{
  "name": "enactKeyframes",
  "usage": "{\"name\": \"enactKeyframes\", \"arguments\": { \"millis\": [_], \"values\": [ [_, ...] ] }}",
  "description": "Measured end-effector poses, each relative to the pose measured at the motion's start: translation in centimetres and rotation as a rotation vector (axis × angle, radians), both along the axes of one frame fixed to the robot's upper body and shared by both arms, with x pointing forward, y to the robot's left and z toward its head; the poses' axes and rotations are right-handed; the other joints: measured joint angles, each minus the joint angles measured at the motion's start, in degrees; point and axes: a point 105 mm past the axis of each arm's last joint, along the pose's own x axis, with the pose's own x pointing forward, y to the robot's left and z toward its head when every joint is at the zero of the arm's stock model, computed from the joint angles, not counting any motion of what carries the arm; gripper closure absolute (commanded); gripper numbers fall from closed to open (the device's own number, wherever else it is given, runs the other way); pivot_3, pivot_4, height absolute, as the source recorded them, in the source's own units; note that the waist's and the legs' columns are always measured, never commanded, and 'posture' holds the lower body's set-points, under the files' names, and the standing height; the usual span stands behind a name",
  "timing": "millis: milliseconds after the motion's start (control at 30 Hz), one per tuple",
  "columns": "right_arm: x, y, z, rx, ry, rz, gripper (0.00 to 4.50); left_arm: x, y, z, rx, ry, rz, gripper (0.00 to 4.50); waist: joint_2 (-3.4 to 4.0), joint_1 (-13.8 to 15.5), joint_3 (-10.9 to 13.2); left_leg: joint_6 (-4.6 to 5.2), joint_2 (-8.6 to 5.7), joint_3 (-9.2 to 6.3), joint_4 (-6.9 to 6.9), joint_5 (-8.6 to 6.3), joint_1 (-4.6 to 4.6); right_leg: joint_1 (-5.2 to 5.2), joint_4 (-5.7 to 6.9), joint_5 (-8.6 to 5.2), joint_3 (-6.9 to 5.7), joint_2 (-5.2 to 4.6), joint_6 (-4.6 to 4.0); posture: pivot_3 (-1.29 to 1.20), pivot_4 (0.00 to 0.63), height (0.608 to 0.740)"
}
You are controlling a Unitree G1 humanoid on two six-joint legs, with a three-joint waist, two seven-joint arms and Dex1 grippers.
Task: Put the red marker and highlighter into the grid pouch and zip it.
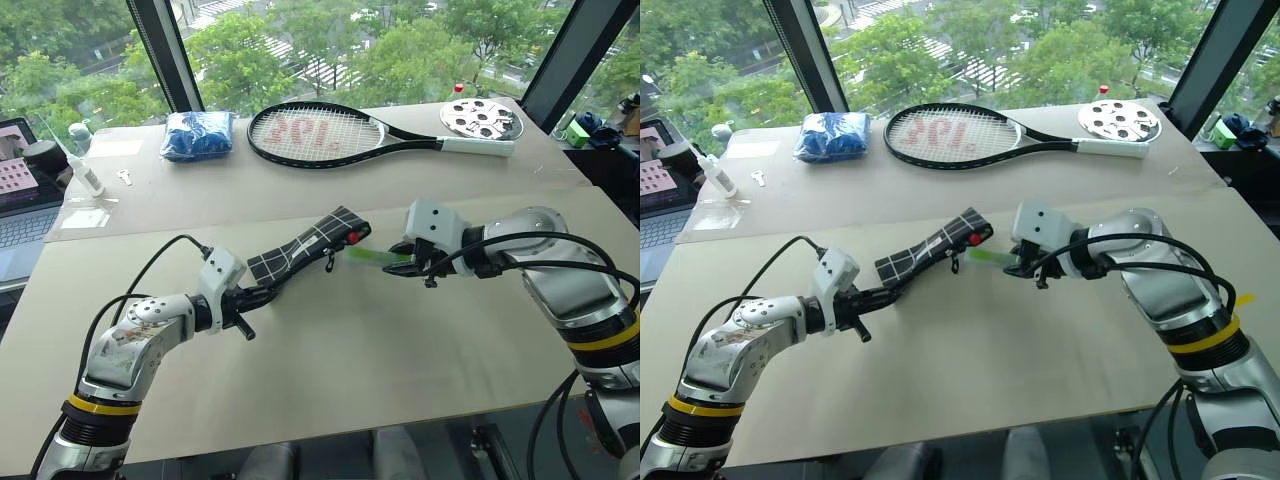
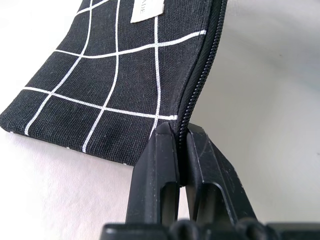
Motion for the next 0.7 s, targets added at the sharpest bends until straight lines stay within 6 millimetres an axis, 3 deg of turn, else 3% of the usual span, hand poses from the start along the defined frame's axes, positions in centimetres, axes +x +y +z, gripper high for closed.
{"name": "enactKeyframes", "arguments": {
  "millis": [100, 300, 700],
  "values": [
    [-1.4, 0.5, -0.6, -0.003, 0.041, 0.054, 3.46, 0.0, 0.0, 0.0, 0.004, 0.000, 0.002, 4.50, 0.00, 0.0, 0.0, 0.00, -0.01, 0.01, 0.04, 0.00, 0.00, 0.01, 0.02, 0.00, 0.00, 0.00, 0.01, 0.00, 0.150, 0.740],
    [-1.4, 0.6, -0.9, -0.006, 0.052, 0.040, 3.46, 0.0, 0.0, -0.1, 0.006, 0.000, 0.002, 4.50, 0.00, -0.1, 0.0, 0.00, 0.00, 0.01, 0.03, 0.00, 0.02, 0.00, 0.05, 0.01, 0.00, 0.00, 0.01, 0.00, 0.150, 0.740],
    [1.6, -0.6, -1.6, -0.032, 0.023, -0.093, 3.46, 0.0, 0.0, -0.1, 0.009, -0.002, 0.003, 4.50, 0.00, 0.0, 0.0, 0.00, -0.01, 0.02, 0.04, 0.00, 0.01, 0.00, 0.04, 0.01, 0.00, -0.01, 0.01, 0.00, 0.150, 0.740]
  ]
}}
